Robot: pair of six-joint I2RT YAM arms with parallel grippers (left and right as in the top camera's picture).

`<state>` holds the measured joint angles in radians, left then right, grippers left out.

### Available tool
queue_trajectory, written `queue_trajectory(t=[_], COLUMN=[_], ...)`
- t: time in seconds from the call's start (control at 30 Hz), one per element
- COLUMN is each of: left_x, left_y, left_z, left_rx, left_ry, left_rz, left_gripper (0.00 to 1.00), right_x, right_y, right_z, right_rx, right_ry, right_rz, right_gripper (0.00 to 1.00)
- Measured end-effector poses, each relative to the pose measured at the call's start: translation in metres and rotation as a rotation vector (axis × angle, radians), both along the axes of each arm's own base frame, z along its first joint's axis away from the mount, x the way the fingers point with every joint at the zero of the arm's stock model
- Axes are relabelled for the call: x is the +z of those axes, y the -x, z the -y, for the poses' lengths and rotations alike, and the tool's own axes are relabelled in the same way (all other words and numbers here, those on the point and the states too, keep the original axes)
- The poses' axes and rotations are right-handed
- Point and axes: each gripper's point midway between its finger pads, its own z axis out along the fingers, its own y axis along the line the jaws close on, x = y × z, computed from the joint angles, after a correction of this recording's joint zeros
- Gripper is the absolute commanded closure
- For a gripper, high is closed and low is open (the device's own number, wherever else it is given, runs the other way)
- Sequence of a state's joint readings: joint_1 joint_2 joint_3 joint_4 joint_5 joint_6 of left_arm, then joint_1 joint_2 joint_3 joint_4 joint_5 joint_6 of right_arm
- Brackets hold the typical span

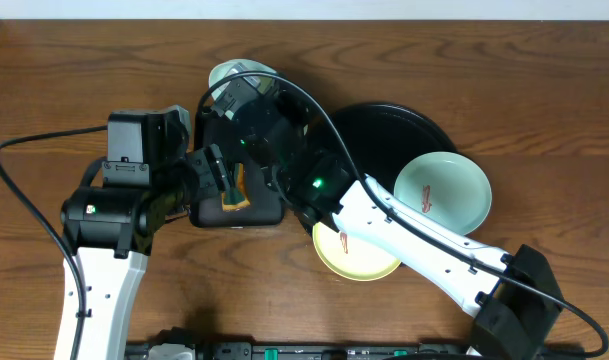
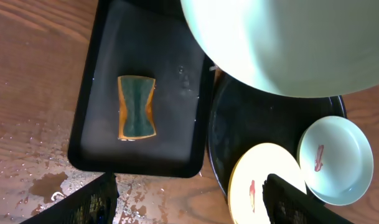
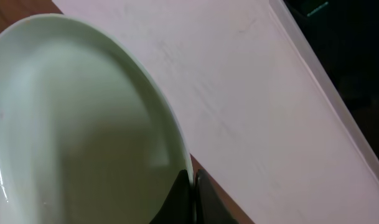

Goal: Clean dirty plates on tray and stack at the side
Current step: 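Carry the cleaned green plate with the right gripper toward the right side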

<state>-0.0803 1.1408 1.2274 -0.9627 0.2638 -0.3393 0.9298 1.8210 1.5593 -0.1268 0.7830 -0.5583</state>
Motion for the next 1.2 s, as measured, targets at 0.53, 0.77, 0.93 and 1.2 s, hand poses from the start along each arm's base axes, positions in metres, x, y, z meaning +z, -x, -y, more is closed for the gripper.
queue_trajectory(t=[0.53,0.77,0.93,1.2], left_x=[0.000,0.000,0.000,0.001], left_y=[0.000,0.000,0.000,-0.001], left_z=[0.000,0.000,0.000,0.000], left_rx=[0.000,0.000,0.000,0.000], left_ry=[0.000,0.000,0.000,0.001], left_rz=[0.000,0.000,0.002,0.006], left_gripper=[0.24,0.24,0.24,0.24], right_x=[-0.008,-0.020,-0.054,-0.019], right_y=[0.002,0.005,0.000,-0.038], right_z=[0.003,0.023,0.073,0.247], right_rx=[-0.010,-0.114,-0.217,-0.426], right_ry=[-0.006,-0.044,-0.205,-0.887], right_rz=[-0.035,-0.080,-0.313,-0.544], right_gripper=[0.99,0.99,0.99,0.99])
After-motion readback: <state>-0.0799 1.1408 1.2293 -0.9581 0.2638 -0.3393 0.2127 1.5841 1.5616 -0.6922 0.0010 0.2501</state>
